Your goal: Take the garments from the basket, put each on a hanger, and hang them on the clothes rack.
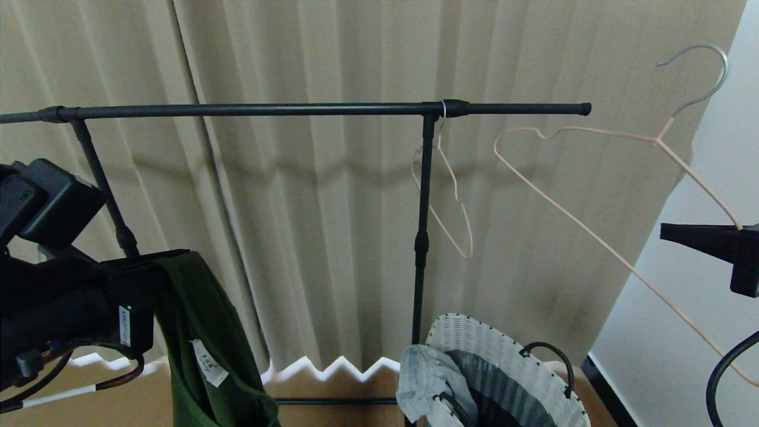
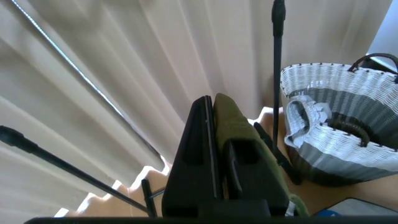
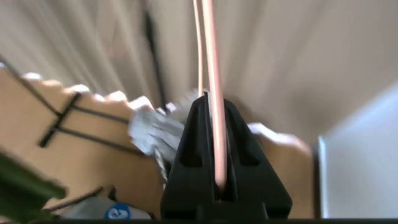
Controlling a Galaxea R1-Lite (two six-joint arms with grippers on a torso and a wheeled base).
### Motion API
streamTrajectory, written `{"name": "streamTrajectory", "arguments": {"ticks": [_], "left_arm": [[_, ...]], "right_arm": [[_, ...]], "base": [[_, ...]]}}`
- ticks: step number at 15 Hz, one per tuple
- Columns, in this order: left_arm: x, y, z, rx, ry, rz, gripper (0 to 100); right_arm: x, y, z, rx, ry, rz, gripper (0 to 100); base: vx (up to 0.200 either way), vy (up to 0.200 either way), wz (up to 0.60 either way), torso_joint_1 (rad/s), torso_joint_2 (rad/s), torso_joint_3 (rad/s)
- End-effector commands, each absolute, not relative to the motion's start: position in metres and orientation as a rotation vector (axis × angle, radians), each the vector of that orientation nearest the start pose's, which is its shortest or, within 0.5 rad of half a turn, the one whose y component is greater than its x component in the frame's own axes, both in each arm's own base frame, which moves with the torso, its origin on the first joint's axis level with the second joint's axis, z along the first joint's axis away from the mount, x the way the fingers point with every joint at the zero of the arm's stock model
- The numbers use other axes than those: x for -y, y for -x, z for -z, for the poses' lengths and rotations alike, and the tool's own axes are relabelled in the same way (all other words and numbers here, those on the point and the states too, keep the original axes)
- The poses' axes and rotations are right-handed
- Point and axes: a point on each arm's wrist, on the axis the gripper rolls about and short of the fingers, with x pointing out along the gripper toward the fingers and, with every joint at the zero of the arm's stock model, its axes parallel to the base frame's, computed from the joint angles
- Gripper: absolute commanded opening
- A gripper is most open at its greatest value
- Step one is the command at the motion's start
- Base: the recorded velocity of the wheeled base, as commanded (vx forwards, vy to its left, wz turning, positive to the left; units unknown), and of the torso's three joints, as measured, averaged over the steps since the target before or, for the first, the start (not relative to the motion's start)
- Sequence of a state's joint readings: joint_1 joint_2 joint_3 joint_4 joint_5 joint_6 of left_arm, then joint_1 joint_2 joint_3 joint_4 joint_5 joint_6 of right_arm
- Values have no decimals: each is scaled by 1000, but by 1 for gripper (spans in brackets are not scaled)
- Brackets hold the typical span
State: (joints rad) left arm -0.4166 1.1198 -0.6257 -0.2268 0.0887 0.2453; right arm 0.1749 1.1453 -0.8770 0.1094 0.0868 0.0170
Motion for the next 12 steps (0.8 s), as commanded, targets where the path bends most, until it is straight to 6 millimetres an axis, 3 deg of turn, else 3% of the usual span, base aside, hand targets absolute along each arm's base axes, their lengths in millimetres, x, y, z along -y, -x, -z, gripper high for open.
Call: {"name": "streamTrajectory", "arguments": {"ticks": [1, 10, 12], "left_arm": [[62, -145, -226, -222, -310, 356, 0], [62, -145, -227, -219, -309, 355, 0], [62, -145, -227, -217, -308, 355, 0]], "right_arm": [[-35, -145, -261, -327, 11, -307, 0], [-38, -145, -259, -309, 14, -324, 0], [-38, -145, -259, -307, 14, -324, 0]], "base": [[0, 0, 0, 0, 0, 0], [0, 0, 0, 0, 0, 0], [0, 200, 0, 2, 0, 5]]}}
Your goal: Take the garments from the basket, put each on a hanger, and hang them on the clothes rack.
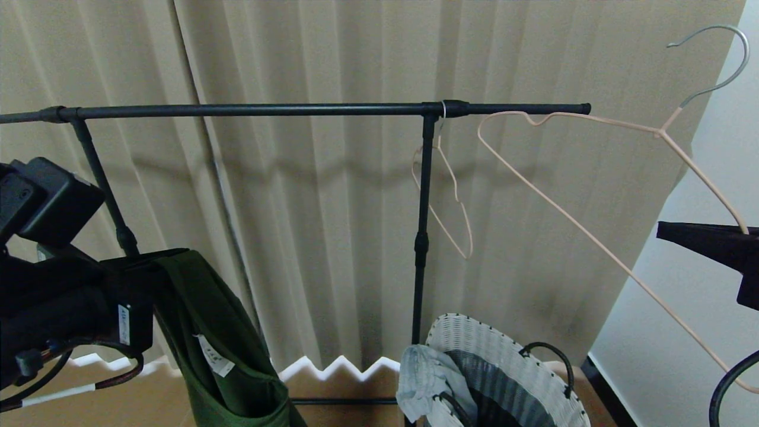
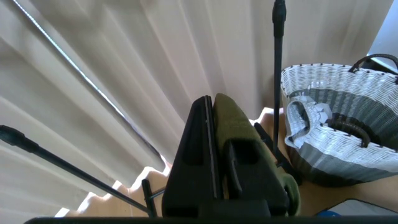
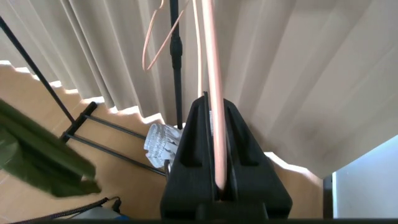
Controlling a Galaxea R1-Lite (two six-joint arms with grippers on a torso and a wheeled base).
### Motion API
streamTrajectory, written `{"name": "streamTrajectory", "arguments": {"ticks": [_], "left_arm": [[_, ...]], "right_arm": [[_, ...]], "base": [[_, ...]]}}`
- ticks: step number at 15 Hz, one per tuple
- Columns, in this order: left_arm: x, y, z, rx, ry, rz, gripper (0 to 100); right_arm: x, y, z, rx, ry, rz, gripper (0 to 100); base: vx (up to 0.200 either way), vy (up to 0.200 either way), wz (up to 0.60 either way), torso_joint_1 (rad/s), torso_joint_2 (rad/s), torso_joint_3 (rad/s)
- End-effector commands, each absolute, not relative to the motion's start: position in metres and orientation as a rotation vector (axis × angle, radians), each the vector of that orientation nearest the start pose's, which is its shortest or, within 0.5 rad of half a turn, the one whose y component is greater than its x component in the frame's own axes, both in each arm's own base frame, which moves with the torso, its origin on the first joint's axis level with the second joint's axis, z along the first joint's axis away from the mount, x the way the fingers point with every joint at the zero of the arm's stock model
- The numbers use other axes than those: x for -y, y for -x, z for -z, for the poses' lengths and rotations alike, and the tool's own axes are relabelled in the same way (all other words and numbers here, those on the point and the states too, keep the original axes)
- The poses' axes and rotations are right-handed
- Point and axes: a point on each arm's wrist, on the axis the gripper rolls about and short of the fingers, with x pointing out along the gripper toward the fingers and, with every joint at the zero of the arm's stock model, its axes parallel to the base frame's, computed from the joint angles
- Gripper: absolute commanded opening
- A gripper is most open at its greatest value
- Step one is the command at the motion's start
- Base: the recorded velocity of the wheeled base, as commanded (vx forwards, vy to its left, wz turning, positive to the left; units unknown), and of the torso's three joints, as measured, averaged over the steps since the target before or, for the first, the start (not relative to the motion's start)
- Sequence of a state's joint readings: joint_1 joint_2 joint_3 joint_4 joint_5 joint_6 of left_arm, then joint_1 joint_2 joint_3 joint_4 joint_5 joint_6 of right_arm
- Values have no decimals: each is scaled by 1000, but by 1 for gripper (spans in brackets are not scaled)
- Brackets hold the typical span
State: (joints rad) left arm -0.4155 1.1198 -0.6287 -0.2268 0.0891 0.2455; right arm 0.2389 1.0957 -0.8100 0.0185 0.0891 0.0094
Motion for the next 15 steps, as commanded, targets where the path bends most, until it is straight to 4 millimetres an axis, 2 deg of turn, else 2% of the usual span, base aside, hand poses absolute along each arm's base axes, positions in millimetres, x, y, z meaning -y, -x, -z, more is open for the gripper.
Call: {"name": "streamTrajectory", "arguments": {"ticks": [1, 15], "left_arm": [[62, -145, -228, -216, -308, 355, 0], [63, -147, -229, -215, -310, 355, 0]], "right_arm": [[-38, -145, -259, -307, 14, -324, 0], [-41, -146, -260, -307, 17, -346, 0]], "base": [[0, 200, 0, 2, 2, 2], [0, 200, 0, 3, 4, 2]]}}
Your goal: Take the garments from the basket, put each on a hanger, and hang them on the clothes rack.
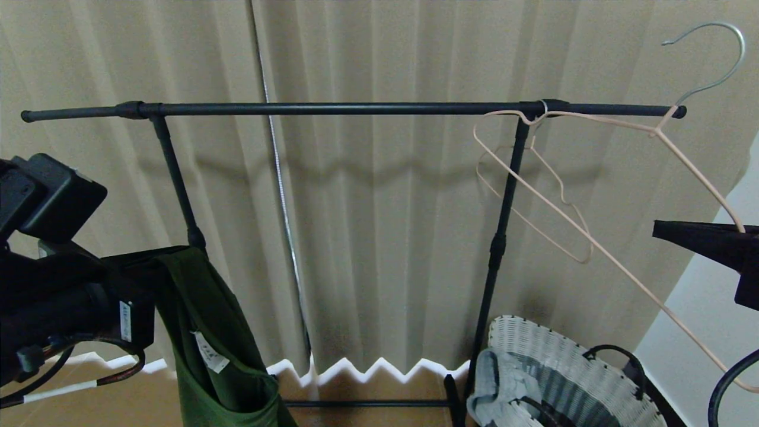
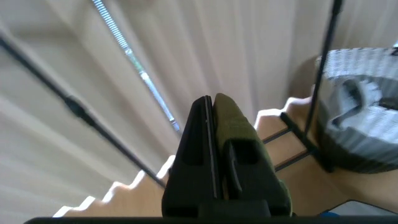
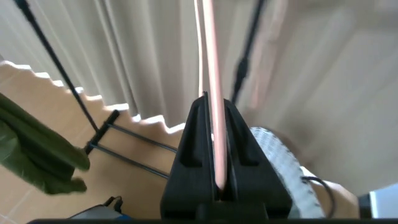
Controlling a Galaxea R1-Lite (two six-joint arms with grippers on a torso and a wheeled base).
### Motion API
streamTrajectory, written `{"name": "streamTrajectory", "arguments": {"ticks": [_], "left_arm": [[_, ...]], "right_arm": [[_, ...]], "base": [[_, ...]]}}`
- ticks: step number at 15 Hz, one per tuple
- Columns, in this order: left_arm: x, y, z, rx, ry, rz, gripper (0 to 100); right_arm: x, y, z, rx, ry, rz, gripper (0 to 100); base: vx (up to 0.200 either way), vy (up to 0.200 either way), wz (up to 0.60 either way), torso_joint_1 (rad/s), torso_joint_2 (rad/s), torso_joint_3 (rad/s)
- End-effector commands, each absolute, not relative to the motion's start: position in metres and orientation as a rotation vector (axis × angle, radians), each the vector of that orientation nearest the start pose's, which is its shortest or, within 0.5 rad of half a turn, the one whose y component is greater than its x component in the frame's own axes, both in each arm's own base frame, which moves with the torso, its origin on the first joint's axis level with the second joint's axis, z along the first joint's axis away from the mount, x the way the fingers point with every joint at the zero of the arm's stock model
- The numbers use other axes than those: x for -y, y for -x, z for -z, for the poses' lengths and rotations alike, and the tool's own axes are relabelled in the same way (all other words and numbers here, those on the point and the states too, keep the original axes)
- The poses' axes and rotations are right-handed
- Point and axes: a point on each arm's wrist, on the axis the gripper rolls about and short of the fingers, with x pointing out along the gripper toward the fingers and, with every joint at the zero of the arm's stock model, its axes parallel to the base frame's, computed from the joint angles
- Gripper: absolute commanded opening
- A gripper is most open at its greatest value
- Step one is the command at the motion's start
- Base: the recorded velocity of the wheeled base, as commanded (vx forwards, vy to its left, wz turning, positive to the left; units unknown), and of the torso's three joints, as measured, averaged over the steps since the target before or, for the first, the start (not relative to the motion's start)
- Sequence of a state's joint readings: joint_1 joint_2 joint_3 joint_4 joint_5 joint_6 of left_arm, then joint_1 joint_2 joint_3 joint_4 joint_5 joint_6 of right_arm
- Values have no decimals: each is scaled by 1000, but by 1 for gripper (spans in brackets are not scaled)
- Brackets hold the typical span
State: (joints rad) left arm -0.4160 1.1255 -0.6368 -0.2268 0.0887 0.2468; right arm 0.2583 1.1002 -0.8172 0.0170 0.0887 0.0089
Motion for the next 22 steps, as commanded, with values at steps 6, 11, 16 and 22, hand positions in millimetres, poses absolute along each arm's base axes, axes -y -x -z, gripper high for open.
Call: {"name": "streamTrajectory", "arguments": {"ticks": [6, 11, 16, 22], "left_arm": [[63, -147, -229, -215, -311, 356, 0], [66, -151, -226, -225, -322, 364, 0], [80, -172, -229, -180, -387, 386, 0], [143, -244, -253, -180, -312, 228, 0]], "right_arm": [[-41, -146, -258, -315, 18, -345, 0], [-46, -146, -256, -324, 24, -379, 0], [-66, -150, -243, -390, 50, -484, 0], [-109, -163, -231, -435, 17, -640, 0]], "base": [[0, 200, 0, 4, 0, 2], [0, 40, 0, 0, 0, 1], [0, 0, 0, 0, 0, 0], [0, 0, 0, 0, 0, 0]]}}
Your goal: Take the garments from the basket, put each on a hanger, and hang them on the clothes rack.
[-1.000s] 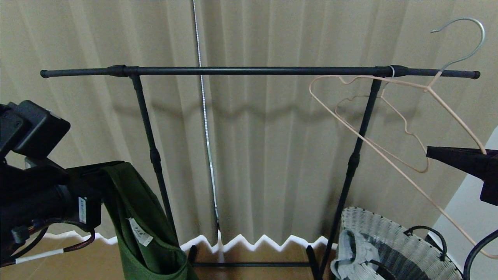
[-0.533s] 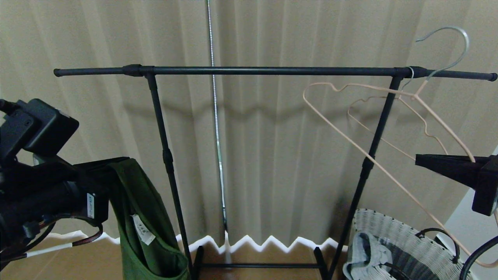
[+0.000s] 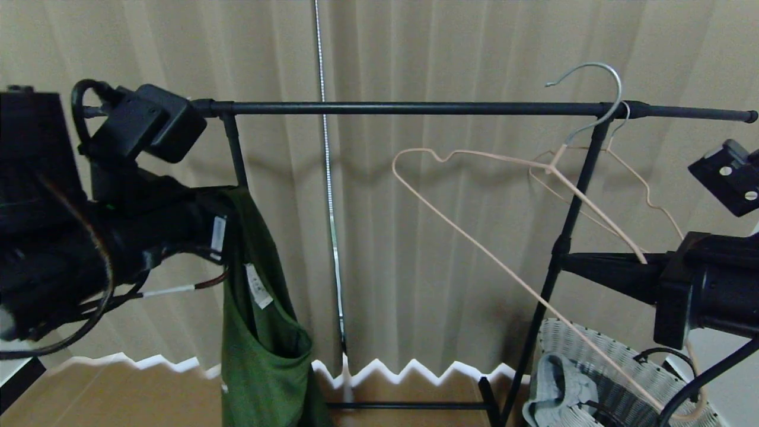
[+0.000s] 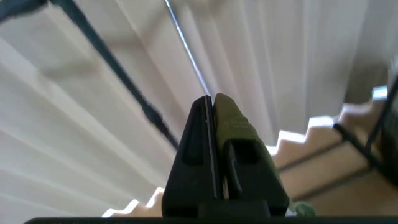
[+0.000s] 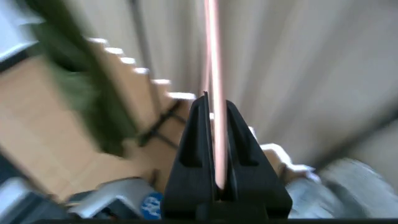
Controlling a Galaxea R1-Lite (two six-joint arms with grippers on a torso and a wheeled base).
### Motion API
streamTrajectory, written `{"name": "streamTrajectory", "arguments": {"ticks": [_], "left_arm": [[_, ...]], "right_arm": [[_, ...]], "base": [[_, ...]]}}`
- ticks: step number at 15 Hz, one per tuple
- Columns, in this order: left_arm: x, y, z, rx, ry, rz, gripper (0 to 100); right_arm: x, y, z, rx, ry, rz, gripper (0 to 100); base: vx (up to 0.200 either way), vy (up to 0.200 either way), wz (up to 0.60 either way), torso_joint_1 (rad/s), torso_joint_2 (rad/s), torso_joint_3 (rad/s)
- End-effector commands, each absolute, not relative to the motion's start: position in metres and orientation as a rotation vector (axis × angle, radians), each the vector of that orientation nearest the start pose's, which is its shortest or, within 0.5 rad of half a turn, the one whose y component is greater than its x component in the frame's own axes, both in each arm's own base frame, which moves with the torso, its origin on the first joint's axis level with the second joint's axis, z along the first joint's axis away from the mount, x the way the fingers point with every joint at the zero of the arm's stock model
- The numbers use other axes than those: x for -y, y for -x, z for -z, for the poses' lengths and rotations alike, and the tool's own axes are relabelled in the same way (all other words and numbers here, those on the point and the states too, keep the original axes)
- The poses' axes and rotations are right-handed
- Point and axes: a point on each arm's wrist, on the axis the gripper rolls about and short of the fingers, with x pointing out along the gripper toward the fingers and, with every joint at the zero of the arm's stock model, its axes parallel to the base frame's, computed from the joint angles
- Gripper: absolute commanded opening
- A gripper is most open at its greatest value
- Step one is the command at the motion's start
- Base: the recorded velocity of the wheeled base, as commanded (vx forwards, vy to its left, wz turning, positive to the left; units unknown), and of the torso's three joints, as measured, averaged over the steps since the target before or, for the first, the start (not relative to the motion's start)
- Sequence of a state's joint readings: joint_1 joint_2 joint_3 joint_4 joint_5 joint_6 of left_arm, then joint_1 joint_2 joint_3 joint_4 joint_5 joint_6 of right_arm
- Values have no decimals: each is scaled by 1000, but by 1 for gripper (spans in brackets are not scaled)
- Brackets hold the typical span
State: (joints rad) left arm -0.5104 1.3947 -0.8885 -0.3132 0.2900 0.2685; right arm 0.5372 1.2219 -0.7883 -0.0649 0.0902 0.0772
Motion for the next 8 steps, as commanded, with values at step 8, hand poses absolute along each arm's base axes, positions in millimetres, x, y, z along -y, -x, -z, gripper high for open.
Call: {"name": "streamTrajectory", "arguments": {"ticks": [8], "left_arm": [[171, -291, -258, -164, -191, 100, 0]], "right_arm": [[-130, -140, -227, -484, -48, -791, 0]], "base": [[0, 0, 0, 0, 0, 0]]}}
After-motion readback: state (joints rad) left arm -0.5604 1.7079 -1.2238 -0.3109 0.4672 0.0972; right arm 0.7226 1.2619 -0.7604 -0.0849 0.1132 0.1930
